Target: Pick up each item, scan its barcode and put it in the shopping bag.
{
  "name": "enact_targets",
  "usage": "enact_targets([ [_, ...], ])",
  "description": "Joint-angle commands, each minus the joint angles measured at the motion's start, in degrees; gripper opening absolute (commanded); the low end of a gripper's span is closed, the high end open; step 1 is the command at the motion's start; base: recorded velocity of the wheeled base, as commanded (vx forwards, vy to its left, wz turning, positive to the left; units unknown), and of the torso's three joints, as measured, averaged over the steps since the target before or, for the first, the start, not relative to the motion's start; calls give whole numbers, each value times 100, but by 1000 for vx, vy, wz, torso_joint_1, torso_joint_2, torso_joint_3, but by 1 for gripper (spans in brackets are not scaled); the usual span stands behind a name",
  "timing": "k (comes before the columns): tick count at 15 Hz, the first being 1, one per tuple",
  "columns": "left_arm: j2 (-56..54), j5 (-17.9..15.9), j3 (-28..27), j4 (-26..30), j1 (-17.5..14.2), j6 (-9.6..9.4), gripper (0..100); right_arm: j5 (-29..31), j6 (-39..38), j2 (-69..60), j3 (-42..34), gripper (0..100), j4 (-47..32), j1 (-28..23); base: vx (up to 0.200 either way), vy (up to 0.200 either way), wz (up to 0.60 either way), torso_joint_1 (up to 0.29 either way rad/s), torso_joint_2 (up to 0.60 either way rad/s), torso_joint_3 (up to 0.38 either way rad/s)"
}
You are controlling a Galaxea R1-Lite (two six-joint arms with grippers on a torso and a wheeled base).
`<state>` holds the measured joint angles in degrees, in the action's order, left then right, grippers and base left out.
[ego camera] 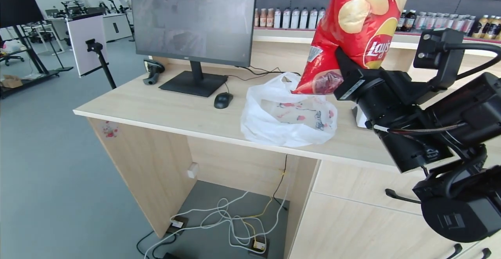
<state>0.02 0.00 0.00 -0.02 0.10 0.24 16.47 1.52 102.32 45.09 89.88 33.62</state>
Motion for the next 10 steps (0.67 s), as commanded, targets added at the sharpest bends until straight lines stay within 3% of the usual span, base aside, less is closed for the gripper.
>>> enact_targets([
  [1, -2, 0, 0, 2, -1, 2, 100, 5, -29, 52, 105, 0, 12, -22, 0, 0, 0, 0, 0, 0],
  [3, -2, 0, 0, 2, -1, 2, 100, -3, -530, 60, 659, 0, -911, -101, 0, 0, 0, 0, 0, 0],
  [7, -2, 0, 0, 2, -1, 2, 100, 49, -1734, 201, 1898, 0, -3697, -260, 0, 0, 0, 0, 0, 0],
  [10, -2, 0, 0, 2, -1, 2, 100, 49, -2227, 456, 2241, 0, -4725, -295, 0, 0, 0, 0, 0, 0],
])
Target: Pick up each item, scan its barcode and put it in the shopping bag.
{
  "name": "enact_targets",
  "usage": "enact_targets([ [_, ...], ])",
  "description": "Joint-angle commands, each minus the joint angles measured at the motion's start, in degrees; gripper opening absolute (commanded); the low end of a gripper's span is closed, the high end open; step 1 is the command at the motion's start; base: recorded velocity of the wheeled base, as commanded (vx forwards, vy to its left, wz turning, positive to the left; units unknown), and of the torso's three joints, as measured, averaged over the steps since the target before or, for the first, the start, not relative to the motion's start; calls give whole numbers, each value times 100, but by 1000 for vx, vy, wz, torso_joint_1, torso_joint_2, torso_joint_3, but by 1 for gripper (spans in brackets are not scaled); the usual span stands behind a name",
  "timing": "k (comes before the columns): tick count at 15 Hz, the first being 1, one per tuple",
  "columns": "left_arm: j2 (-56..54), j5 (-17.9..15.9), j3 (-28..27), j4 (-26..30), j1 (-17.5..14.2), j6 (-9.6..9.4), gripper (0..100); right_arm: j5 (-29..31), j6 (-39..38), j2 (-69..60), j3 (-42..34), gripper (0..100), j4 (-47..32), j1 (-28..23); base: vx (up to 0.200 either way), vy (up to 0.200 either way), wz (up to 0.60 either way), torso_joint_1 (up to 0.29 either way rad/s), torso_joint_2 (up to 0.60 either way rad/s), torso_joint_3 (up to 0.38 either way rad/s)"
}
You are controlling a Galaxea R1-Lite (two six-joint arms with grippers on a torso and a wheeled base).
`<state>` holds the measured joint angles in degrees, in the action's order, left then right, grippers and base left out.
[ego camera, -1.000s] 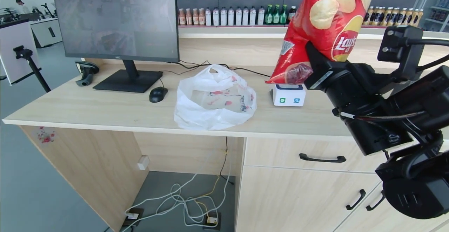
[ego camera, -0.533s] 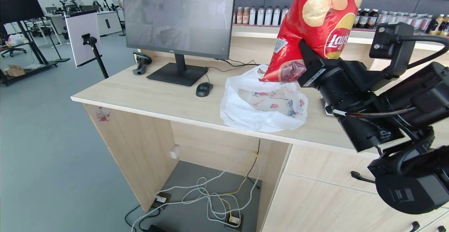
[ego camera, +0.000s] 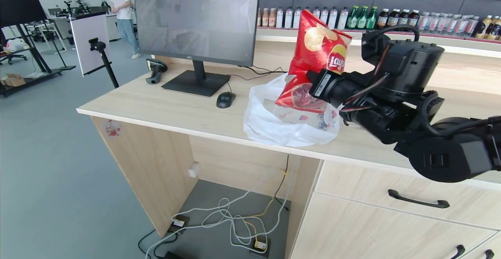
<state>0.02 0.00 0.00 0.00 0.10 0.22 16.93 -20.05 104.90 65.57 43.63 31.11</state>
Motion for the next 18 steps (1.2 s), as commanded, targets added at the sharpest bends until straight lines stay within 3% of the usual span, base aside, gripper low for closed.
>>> enact_targets([
  [1, -2, 0, 0, 0, -1, 4, 100, 3, -122, 338, 281, 0, -188, -88, 0, 0, 0, 0, 0, 0],
  [6, -2, 0, 0, 0, -1, 4, 100, 38, -174, 778, 597, 0, -540, -272, 0, 0, 0, 0, 0, 0],
  [18, -2, -9, 0, 0, -1, 4, 100, 135, -227, 1059, 377, 0, -522, -246, 0, 0, 0, 0, 0, 0],
])
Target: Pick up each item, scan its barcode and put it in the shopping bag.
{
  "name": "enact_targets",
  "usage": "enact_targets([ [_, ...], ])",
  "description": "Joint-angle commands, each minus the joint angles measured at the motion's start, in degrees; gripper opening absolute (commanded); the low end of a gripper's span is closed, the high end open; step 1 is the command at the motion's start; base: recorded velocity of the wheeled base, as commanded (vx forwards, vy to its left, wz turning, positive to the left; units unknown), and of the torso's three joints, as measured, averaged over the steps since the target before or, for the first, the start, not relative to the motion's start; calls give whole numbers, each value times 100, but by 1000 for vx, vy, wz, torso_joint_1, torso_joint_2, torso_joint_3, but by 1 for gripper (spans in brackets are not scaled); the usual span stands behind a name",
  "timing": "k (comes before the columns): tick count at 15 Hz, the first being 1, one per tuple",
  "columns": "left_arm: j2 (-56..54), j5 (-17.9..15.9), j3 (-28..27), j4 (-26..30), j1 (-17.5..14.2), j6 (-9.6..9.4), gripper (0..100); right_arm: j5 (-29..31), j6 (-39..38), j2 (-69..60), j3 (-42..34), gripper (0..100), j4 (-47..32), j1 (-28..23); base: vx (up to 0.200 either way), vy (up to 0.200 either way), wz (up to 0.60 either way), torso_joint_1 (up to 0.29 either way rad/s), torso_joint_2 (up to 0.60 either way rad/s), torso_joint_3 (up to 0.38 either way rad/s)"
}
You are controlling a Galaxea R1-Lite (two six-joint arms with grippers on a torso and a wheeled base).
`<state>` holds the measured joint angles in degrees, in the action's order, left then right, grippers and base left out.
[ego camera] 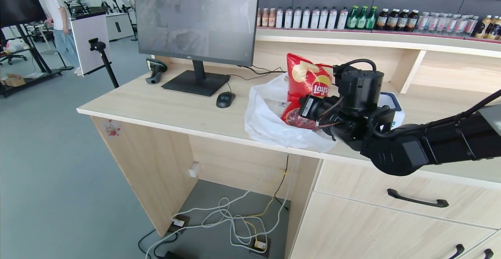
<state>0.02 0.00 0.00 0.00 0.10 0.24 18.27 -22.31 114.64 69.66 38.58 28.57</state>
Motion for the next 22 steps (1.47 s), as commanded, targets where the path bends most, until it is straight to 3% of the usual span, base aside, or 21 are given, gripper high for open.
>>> enact_targets([
  [1, -2, 0, 0, 0, -1, 2, 100, 1, -2, 111, -40, 0, -9, 34, 0, 0, 0, 0, 0, 0],
  [8, -2, 0, 0, 0, -1, -7, 100, 1, -2, 269, 4, 0, 79, 25, 0, 0, 0, 0, 0, 0],
  [12, -2, 0, 0, 0, -1, 2, 100, 1, 51, 392, -66, 0, 580, 34, 0, 0, 0, 0, 0, 0],
  [13, -2, 0, 0, 0, -1, 2, 100, -17, 86, 401, -75, 100, 668, 34, 0, 0, 0, 0, 0, 0],
  [22, -2, 0, 0, 0, -1, -7, 100, -149, 1290, 454, 109, 100, 2303, 17, 0, 0, 0, 0, 0, 0],
])
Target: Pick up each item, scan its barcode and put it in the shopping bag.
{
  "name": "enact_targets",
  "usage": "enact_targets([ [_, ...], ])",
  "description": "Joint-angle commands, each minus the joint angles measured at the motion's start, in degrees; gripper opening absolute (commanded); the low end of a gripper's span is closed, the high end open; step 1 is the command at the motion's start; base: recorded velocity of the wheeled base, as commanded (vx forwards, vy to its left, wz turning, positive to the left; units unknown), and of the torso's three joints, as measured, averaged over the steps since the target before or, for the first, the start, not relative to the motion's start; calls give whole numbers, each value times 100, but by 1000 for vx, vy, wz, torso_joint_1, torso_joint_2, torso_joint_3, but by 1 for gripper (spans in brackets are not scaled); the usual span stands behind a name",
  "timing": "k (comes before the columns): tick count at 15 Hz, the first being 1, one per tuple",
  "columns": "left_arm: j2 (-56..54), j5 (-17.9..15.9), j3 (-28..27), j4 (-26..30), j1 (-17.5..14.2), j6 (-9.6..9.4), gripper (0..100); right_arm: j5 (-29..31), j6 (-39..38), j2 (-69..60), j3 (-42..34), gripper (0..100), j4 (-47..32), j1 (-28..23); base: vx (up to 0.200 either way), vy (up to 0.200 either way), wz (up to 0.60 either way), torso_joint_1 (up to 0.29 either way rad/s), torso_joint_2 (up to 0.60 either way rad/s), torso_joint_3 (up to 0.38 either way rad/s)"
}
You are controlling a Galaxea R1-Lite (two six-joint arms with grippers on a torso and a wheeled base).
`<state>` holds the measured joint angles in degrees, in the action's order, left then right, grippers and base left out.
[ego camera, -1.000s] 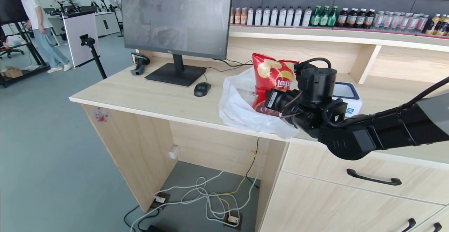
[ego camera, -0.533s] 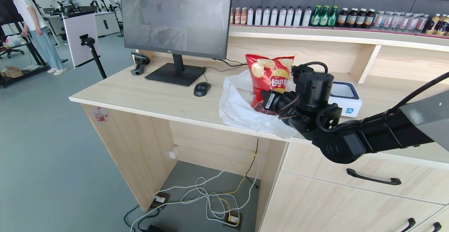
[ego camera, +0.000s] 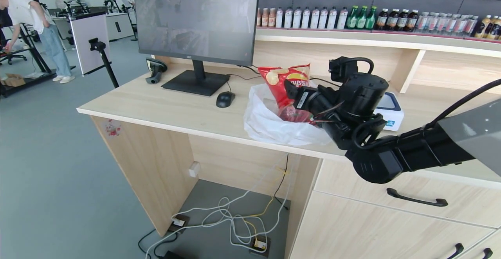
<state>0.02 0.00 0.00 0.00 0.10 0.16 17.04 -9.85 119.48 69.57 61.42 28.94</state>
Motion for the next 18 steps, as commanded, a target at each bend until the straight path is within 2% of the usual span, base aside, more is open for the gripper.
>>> enact_targets([
  [1, -2, 0, 0, 0, -1, 11, 100, -122, 282, -21, 390, 100, 11, -90, 0, 0, 0, 0, 0, 0],
  [4, -2, 0, 0, 0, -1, 2, 100, -324, 756, 524, 1753, 100, -279, -416, 0, 0, 0, 0, 0, 0],
  [6, -2, 0, 0, 0, -1, 11, 100, -430, 923, 840, 2227, 100, -569, -609, 0, 0, 0, 0, 0, 0],
  [10, -2, 0, 0, 0, -1, 11, 100, -465, 967, 1025, 1893, 100, -868, -723, 0, 0, 0, 0, 0, 0],
  [13, -2, 0, 0, 0, -1, 11, 100, -755, 976, 1095, 1656, 100, -868, -785, 0, 0, 0, 0, 0, 0],
  [18, -2, 0, 0, 0, -1, 11, 100, -808, 967, 1113, 1419, 100, -859, -934, 0, 0, 0, 0, 0, 0],
])
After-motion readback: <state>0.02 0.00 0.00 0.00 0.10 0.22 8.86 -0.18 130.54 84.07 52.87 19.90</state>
